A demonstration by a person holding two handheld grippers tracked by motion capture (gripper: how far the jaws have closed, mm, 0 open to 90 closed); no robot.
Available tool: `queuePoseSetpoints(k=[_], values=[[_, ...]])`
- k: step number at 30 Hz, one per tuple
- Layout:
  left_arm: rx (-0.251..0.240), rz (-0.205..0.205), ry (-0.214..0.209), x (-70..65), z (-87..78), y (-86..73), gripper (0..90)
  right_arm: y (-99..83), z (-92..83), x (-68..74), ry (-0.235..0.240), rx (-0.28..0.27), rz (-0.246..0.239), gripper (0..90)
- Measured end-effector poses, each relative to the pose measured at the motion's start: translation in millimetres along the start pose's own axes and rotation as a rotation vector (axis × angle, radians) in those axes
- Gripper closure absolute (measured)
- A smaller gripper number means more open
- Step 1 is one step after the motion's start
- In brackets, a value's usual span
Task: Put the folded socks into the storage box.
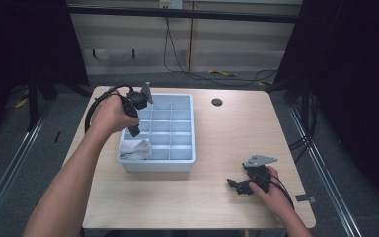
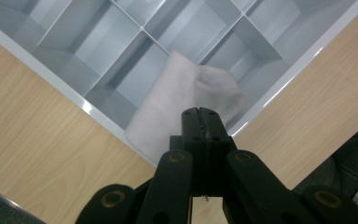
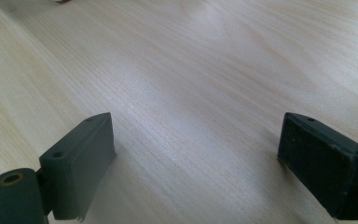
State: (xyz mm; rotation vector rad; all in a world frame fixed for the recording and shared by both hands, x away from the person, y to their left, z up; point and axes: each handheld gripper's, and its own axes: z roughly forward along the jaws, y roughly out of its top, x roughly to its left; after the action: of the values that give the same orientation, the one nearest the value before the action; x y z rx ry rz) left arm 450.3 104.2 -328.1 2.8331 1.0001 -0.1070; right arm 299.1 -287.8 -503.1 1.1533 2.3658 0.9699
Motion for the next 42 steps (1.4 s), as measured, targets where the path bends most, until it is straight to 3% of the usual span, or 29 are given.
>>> queuePoseSetpoints(k=[16, 31, 37, 42], values=[[0.019, -0.001, 0.0, 5.3, 29.3, 3.0, 90.0, -0.1, 0.0, 0.1, 0.0, 0.0, 0.0, 10.0], [0.058, 0.004, -0.032, 3.9, 71.0, -4.4, 90.0, -0.1, -0.1, 0.1, 0.002, 0.002, 0.001, 9.9], [0.056, -0.001, -0.032, 2.1, 76.4, -7.5, 90.0, -0.1, -0.2, 0.1, 0.002, 0.003, 0.0, 10.0], [0.086, -0.002, -0.038, 3.3, 84.9, -10.1, 90.0, -0.1, -0.2, 0.1, 0.002, 0.003, 0.0, 9.9]])
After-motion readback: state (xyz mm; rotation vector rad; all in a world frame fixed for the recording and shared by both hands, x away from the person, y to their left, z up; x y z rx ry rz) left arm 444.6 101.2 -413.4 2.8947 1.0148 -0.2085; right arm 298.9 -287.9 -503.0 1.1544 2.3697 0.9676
